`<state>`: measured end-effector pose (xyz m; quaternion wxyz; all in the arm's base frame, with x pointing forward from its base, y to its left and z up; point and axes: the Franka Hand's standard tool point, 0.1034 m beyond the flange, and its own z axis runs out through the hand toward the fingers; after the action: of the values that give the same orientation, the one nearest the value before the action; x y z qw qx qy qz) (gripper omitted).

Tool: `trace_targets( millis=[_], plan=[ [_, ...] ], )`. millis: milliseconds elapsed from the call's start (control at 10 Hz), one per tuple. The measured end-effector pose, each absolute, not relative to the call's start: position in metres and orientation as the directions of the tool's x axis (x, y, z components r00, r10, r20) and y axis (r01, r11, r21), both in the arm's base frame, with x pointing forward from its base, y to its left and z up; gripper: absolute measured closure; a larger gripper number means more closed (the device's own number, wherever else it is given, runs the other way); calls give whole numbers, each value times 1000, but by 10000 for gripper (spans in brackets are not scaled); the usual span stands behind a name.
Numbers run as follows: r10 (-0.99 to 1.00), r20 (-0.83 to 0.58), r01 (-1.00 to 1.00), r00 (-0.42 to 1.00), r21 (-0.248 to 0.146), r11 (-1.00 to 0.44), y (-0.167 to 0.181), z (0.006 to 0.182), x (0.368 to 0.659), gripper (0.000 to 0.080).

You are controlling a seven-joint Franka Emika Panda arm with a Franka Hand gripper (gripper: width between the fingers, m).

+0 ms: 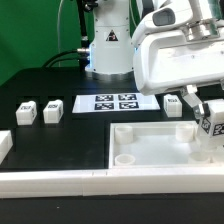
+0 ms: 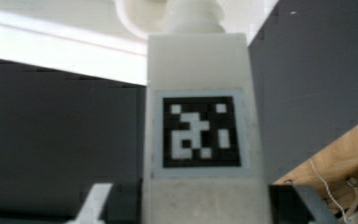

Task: Assemble one leg

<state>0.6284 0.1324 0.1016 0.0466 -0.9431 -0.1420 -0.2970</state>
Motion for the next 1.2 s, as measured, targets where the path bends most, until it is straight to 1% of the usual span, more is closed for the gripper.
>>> trace_targets(
  millis=[300,400,900,1000,1200],
  plan=[
    [240,577,296,780,-2,-955,132,102,629,506],
    [239,603,293,761,9,-956,130,103,631,506],
    [242,599,295,763,10,-956,128,102,630,506],
    [245,600,295,761,16,-955,124,101,632,506],
    [240,594,287,767,17,-958,117,96,631,506]
  ],
)
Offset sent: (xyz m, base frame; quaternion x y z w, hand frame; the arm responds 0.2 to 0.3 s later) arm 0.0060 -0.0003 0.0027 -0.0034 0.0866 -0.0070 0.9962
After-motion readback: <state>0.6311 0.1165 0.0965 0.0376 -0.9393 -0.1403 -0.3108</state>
